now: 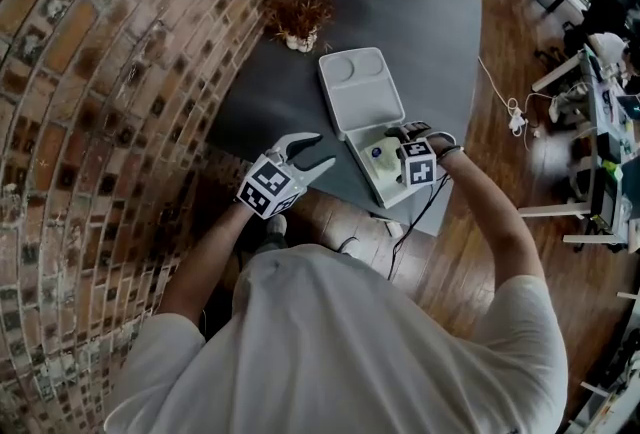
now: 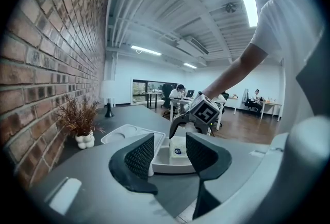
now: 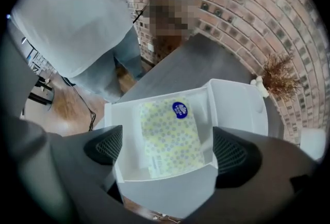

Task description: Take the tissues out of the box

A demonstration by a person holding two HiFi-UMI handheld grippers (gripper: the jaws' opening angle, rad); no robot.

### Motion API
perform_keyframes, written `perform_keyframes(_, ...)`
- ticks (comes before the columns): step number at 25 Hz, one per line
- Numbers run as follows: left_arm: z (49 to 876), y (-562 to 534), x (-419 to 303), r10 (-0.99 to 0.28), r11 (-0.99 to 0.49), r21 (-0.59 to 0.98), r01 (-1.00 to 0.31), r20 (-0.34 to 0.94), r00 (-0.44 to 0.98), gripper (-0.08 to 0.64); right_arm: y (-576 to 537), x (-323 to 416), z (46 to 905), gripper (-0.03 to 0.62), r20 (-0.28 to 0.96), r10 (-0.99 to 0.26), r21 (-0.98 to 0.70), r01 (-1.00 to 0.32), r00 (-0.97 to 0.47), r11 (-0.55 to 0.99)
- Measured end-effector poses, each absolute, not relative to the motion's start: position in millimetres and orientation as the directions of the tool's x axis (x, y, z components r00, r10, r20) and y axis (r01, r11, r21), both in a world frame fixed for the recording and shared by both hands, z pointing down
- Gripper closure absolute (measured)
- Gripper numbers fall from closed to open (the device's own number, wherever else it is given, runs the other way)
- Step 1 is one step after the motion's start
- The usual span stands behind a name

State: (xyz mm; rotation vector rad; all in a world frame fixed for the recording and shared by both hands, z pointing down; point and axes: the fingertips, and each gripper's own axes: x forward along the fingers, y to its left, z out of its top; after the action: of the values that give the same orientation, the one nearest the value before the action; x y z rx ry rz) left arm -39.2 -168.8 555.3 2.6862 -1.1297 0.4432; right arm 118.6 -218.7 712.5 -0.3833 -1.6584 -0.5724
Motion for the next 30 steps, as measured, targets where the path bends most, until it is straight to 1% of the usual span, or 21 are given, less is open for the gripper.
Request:
perform_keyframes(8,567,-166,-30,-0.65,-0.7,0.036,-0.713,0.381,0.657,0.356,-226,112,740,0.034,0.987,-0.069,0.14,0.576,-0.144,0.806)
perform_keyframes(9,569,-165,-29,-0.649,-0.7,0.036,-0.713,0.385,0.657,0.345,-226,110,743,0.034,0.987,-0.067,0.138,0.576,-0.143,0.806)
perform_keyframes(12,572,-164,-27,-0.65,-0.697,0.04,-0.716,0.386,0.654,0.345,-225,105,752,0.036,0.987,-0.058,0.132,0.566,-0.147,0.814)
perform_keyframes(14,571,-165,-27,-0.651,-0.695,0.043,-0.718,0.386,0.654,0.345,-223,107,757,0.064,0.99,-0.05,0.118,0.573,-0.133,0.811)
perform_keyframes(17,571,-165,-28,-0.649,-0.696,0.043,-0.717,0.391,0.653,0.345,-222,109,764,0.067,0.991,-0.058,0.118,0.586,-0.119,0.801)
perform_keyframes(18,572,-165,-28,-0.647,-0.697,0.043,-0.716,0.393,0.653,0.345,-222,108,765,0.096,0.99,-0.064,0.124,0.588,-0.122,0.799)
perform_keyframes(23,576,-162,-25,-0.638,-0.702,0.047,-0.711,0.402,0.657,0.345,-222,107,768,0.107,0.991,-0.072,0.127,0.603,-0.115,0.787)
perform_keyframes(26,576,-162,-22,-0.637,-0.704,0.049,-0.709,0.398,0.66,0.345,-220,105,766,0.133,0.992,-0.046,0.106,0.564,-0.119,0.819)
perform_keyframes(28,571,-165,-19,-0.638,-0.706,0.052,-0.707,0.386,0.666,0.344,-219,101,761,0.136,0.991,-0.019,0.086,0.511,-0.135,0.855)
perform_keyframes(30,567,-167,-18,-0.64,-0.708,0.052,-0.705,0.374,0.671,0.345,-218,99,756,0.138,0.989,-0.018,0.089,0.5,-0.145,0.861)
